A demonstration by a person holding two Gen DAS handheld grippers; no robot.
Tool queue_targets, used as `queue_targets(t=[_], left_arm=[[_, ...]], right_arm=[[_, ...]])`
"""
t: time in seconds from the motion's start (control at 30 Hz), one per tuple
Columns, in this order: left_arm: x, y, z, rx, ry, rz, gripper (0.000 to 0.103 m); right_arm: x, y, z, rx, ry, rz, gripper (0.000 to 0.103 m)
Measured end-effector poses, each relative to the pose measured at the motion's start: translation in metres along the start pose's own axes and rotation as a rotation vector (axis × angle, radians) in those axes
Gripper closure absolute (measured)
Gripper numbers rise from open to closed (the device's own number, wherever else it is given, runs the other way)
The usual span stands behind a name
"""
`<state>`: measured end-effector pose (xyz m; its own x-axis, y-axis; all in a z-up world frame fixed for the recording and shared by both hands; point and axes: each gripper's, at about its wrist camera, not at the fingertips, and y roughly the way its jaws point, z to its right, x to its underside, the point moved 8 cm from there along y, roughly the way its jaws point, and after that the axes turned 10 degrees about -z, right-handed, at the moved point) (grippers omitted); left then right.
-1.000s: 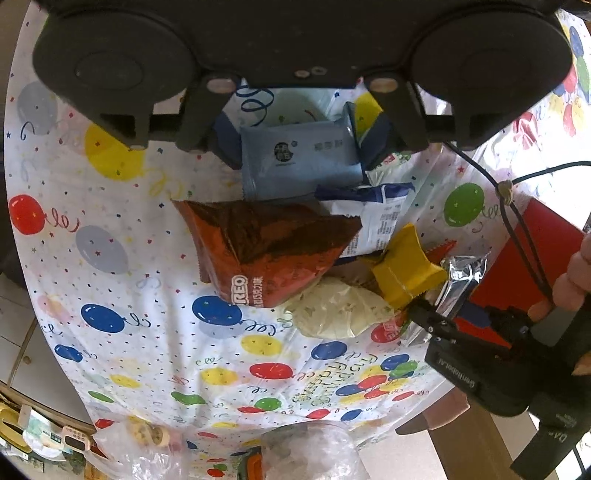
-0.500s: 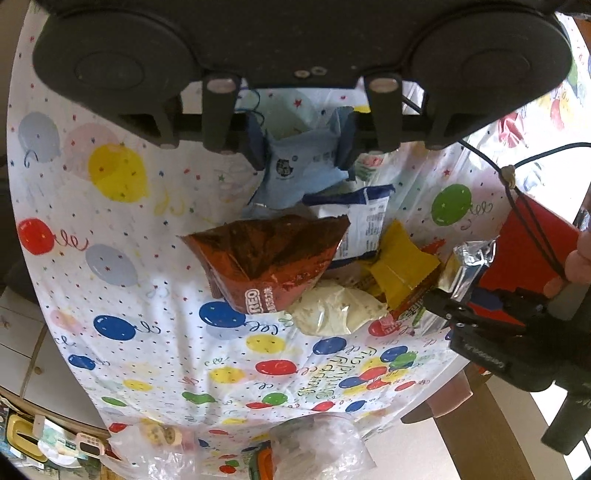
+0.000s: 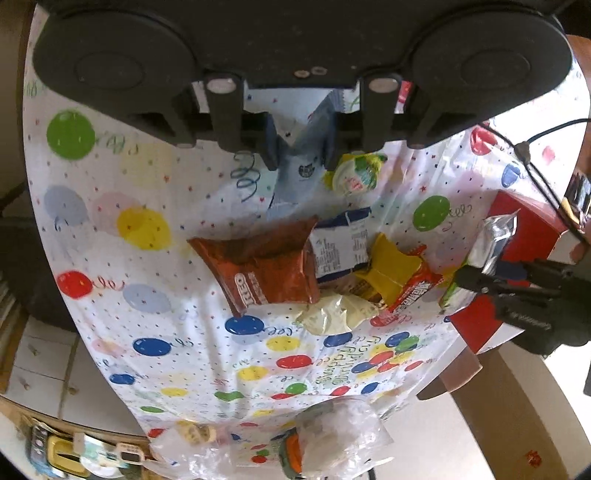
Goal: Organize snacks
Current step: 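Carry the silver bar and blue packet over the red box with both tools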
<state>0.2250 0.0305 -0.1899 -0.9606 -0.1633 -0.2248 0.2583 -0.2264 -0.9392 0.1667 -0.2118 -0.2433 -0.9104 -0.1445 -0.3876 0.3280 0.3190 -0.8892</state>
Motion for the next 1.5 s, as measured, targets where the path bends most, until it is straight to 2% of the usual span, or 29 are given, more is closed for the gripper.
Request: queue_targets(t=[0.13, 0.37, 0.57, 0.8, 1.13, 1.5], left_arm=[[0.008, -0.019, 0.000, 0.025, 0.038, 0.021, 0.061], [0.014, -0.056, -0.010, 0.064, 0.074, 0.065, 0.061], [0.008, -0.086, -0.032, 0.071, 0.074, 0.110, 0.061], [-0.007, -0.114, -0.072, 0.042, 0.051, 0.155, 0.061], [-0.026, -0.143, -0.152, -0.021, -0.001, 0.208, 0.061], [-0.042, -0.127, -0.219, -0.104, -0.003, 0.170, 0.061]], right_arm=[[0.005, -0.012, -0.009, -0.005, 0.022, 0.026, 0.085], [0.000, -0.040, -0.036, -0.008, 0.017, 0.098, 0.086], [-0.018, -0.064, -0.076, -0.042, -0.030, 0.154, 0.086], [-0.052, -0.074, -0.135, -0.091, -0.111, 0.198, 0.086], [-0.094, -0.055, -0.224, -0.149, -0.213, 0.205, 0.086], [-0.117, 0.002, -0.291, -0.162, -0.256, 0.141, 0.086]])
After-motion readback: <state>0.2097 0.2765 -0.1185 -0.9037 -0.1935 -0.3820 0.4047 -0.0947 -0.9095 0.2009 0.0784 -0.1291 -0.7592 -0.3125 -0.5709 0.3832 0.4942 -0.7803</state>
